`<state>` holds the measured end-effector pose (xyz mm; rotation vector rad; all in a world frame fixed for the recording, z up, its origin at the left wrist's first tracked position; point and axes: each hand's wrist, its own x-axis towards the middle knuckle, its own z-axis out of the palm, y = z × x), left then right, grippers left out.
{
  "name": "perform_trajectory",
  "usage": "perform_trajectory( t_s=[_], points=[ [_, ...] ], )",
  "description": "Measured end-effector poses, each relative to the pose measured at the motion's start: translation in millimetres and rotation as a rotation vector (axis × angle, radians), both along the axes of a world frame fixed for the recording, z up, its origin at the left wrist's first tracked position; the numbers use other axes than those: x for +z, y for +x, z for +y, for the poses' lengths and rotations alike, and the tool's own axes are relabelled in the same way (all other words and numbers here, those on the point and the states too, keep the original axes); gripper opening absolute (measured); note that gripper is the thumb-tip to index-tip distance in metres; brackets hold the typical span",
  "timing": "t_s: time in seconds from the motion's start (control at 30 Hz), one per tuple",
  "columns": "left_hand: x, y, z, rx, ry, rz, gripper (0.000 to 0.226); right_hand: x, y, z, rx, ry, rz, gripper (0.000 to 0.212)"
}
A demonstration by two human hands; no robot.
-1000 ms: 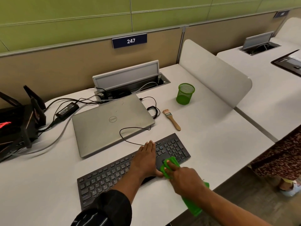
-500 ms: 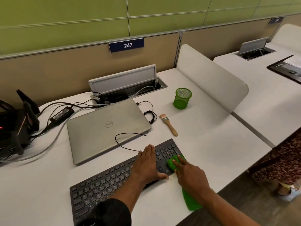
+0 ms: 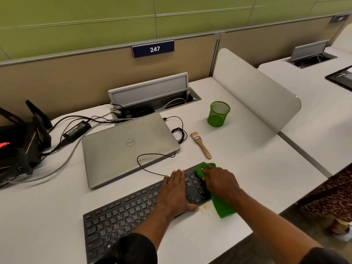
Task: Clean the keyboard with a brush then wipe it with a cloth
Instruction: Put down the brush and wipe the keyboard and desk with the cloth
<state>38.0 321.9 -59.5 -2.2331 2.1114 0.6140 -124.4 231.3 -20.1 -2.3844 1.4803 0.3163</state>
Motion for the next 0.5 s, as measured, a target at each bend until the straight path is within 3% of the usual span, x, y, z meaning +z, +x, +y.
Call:
perform_trajectory(
  t_s=[0.2, 0.37, 0.5],
  points=[
    [2, -1, 0, 0.004, 0.002, 0.01, 0.134, -4, -32, 20, 0.044, 0.011, 0.135, 0.041],
    [2, 0, 1, 0.002, 0.014, 0.012, 0.134, -4, -14, 16, 0.036, -0.064, 0.028, 0.041],
    [1, 0, 0, -0.003, 0.005, 0.015, 0.134, -13, -29, 35, -0.042, -0.005, 0.04, 0.043]
  ],
)
